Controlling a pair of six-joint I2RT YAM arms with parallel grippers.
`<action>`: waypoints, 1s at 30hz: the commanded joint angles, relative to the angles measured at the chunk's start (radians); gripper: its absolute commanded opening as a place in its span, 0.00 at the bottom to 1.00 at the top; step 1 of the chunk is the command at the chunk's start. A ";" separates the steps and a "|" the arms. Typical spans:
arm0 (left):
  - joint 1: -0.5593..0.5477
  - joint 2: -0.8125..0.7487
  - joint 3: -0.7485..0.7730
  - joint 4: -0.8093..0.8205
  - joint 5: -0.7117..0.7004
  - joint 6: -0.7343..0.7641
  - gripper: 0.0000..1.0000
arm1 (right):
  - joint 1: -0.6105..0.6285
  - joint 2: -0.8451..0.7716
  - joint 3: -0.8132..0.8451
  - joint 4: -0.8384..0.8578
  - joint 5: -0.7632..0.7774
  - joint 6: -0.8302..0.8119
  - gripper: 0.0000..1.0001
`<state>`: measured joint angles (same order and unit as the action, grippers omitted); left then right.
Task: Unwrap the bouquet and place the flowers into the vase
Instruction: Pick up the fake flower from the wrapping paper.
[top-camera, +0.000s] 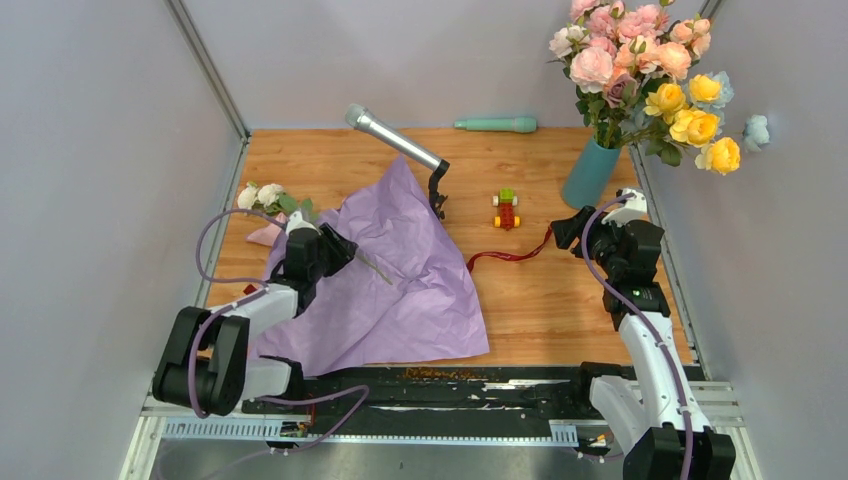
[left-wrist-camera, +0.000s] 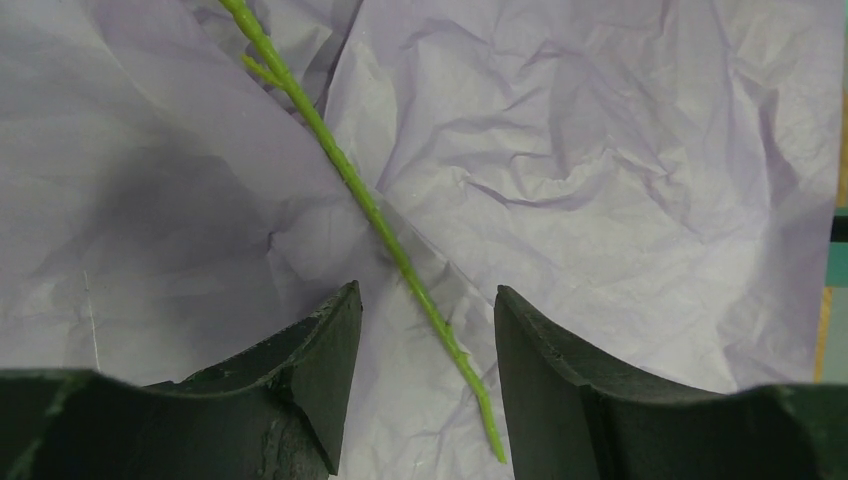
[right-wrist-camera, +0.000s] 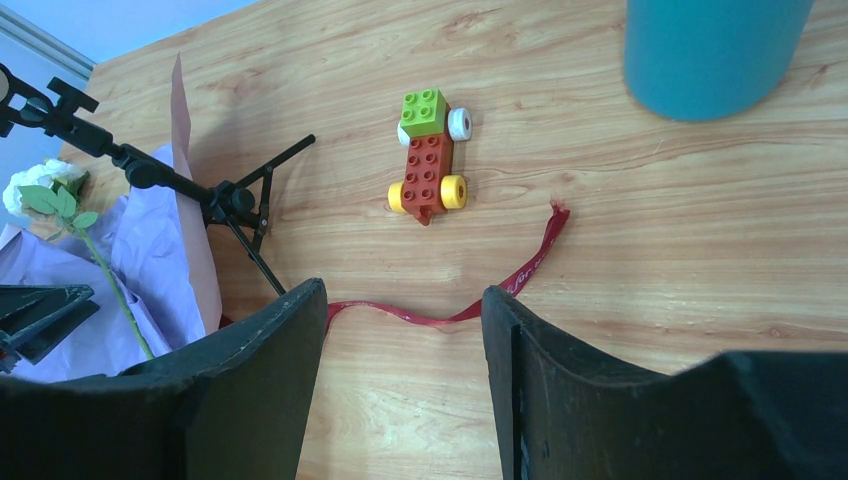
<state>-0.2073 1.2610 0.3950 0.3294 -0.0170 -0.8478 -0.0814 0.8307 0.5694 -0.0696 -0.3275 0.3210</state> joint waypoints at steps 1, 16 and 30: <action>0.001 0.046 0.024 0.114 -0.030 0.010 0.59 | 0.003 0.002 0.009 0.021 -0.015 0.006 0.59; 0.003 0.186 0.026 0.225 -0.065 -0.022 0.51 | 0.003 -0.001 0.003 0.019 -0.015 -0.006 0.59; 0.003 0.272 -0.007 0.347 -0.089 -0.117 0.40 | 0.003 0.004 -0.005 0.028 -0.020 -0.007 0.59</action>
<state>-0.2073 1.5116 0.3962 0.5976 -0.0692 -0.9237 -0.0814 0.8318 0.5694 -0.0700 -0.3332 0.3202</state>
